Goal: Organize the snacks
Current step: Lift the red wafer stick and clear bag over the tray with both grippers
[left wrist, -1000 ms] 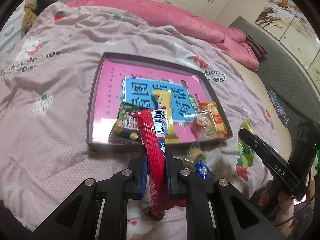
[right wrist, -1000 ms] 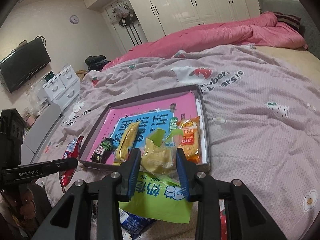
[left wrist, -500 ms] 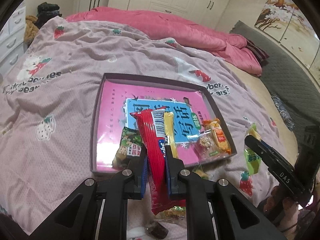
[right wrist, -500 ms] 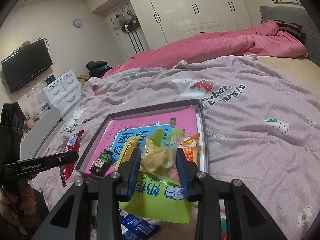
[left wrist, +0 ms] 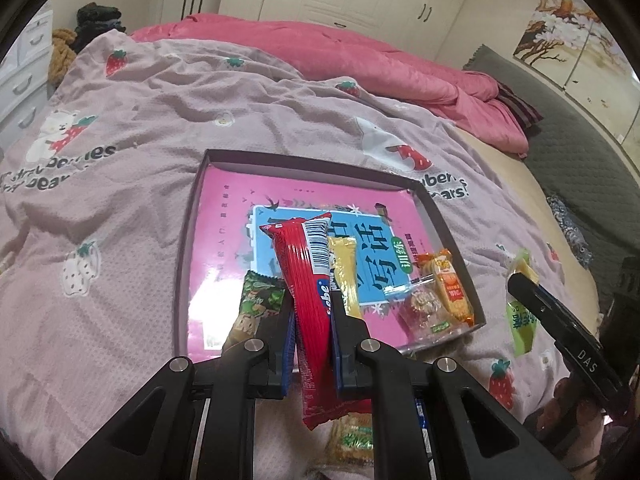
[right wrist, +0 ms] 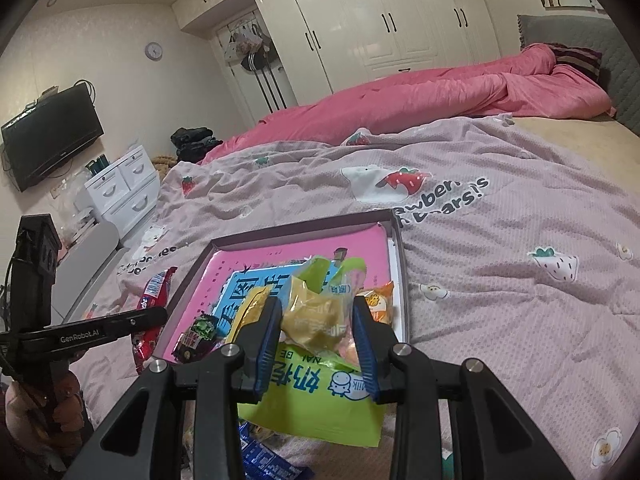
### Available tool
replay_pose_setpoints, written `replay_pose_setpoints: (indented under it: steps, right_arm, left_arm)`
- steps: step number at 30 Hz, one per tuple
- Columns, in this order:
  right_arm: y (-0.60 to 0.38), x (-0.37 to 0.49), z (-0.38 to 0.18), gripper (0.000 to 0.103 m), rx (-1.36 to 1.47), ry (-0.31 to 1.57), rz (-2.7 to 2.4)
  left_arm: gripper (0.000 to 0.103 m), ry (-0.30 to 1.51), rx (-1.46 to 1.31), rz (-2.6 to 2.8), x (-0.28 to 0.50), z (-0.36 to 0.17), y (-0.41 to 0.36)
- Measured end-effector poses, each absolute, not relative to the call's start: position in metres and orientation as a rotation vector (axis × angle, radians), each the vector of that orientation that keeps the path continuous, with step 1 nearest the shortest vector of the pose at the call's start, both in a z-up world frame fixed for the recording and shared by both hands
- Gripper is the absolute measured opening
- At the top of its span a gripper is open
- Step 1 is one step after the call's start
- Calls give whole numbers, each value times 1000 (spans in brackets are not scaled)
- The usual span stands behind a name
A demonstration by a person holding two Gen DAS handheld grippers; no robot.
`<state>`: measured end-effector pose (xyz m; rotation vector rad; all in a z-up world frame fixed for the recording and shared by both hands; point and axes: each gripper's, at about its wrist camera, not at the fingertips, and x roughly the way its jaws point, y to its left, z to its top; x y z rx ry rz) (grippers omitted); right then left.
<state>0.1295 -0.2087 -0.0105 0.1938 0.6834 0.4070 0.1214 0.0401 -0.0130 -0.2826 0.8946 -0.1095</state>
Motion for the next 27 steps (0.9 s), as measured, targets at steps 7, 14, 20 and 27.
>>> replay_pose_setpoints:
  steps: [7, 14, 20, 27]
  right_arm:
    - [-211, 136, -11, 36, 192, 674, 386]
    - [-213, 142, -13, 36, 177, 668, 361]
    - [-212, 148, -15, 36, 163, 669, 345]
    - [-208, 157, -23, 36, 95, 686, 283]
  left_arm:
    - [15, 895, -282, -115, 137, -23, 37]
    - [15, 906, -269, -107, 151, -36, 32]
    - [15, 924, -245, -107, 157, -47, 28]
    - [15, 939, -237, -109, 159, -55, 26]
